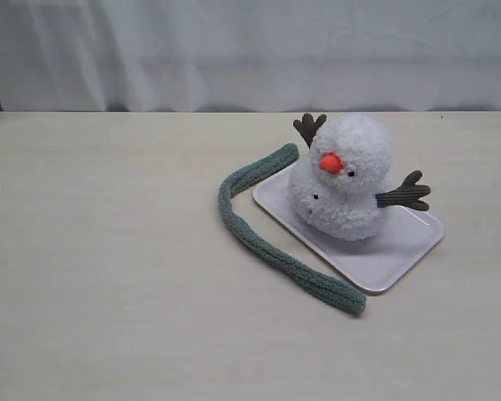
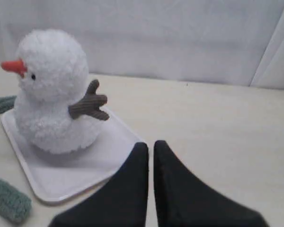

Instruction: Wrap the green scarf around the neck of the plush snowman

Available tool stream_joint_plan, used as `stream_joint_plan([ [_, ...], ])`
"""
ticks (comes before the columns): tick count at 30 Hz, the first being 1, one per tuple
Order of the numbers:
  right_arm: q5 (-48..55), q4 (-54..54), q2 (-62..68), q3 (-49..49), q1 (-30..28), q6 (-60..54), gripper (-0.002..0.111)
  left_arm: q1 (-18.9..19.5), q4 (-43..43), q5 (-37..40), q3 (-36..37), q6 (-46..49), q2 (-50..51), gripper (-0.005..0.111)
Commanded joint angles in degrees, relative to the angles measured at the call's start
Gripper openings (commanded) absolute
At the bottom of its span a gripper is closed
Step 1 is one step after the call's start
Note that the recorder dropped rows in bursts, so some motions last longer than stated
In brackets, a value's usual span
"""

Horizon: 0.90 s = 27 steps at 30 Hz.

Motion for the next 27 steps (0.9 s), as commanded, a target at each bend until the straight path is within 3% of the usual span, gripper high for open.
stream_joint_plan([
  [1,-6.26,-0.78,-0.20,0.15,-0.34,-0.39,0.004,-0.31,0.05,-0.72,0.09,-0.39,-0.12,0.000],
  [5,-13.45,-0.22,-0.20,0.15,-0.34,-0.16,0.004,-0.31,0.05,-0.72,0.09,-0.39,-0.12,0.000],
  [12,-40.15,10.14,-0.20,0.15,-0.34,11.39,0.004,-0.31,0.05,-0.72,0.09,-0.39,-0.12,0.000],
  [18,-30.25,8.62,0.85,-8.42,-0.13,19.69,0.007,-0.31,0.05,-0.72,0.09,-0.39,-0.12,0.000],
  [23,-16.36,4.19,8.54,-20.36,1.44,21.12,0.033,-0.31,0.05,-0.72,0.09,-0.39,-0.12,0.000],
  [27,-5.35,-0.09,16.65,-30.95,3.37,20.18,0.069,-0.31,0.05,-0.72,0.09,-0.39,-0.12,0.000],
])
